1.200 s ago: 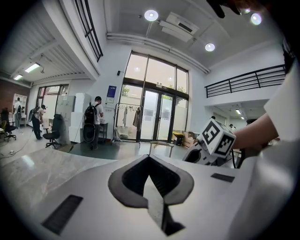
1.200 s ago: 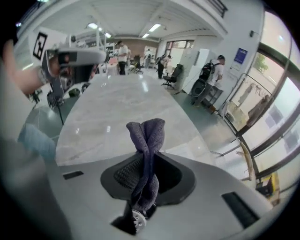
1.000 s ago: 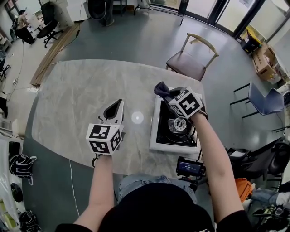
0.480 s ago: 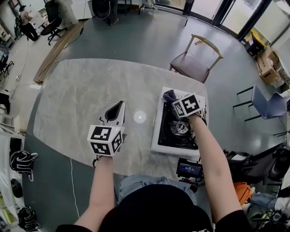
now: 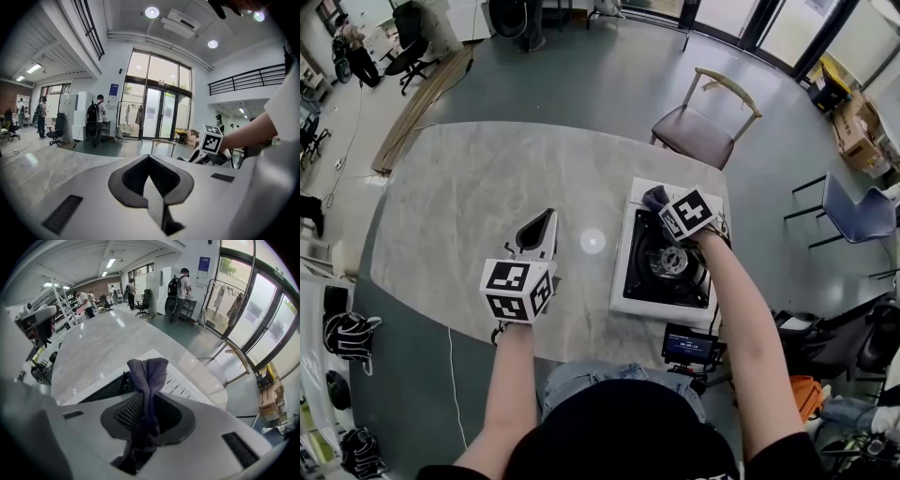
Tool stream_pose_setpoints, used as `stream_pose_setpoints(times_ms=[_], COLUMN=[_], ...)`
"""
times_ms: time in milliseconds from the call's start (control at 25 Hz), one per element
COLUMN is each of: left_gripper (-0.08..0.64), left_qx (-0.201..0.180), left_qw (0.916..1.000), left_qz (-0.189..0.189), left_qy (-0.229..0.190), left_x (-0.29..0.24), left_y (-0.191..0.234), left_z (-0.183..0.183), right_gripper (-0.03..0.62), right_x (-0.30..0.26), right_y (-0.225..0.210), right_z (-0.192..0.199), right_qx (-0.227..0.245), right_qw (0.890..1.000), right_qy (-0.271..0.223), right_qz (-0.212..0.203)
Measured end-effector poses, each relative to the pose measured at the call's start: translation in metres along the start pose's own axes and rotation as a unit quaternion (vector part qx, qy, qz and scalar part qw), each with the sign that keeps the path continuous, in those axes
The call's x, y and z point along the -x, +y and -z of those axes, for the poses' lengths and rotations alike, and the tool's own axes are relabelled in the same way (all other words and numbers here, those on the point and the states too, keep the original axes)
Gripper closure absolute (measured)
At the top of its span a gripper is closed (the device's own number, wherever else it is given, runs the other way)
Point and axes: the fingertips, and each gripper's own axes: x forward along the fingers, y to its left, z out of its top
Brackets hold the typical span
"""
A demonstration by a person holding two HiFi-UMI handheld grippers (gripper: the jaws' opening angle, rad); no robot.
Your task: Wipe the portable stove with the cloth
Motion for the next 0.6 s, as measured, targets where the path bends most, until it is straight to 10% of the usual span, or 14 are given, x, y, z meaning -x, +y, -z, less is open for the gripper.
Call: stream_pose_setpoints(times_ms=[600], left_gripper=[0.552], left_qx=[-0.021], left_qw=[0.9997], left_qz=[0.014], left_qy=[0.006], left_x=[-0.003], left_y=[-0.022], left_z=[-0.002], right_gripper=[0.506], right_x=[0.017], right_y=[-0.060], right_z=[0.060], right_qx=[-0.085], right_qw=[0.996], right_qy=[0.013], right_qz=[0.019])
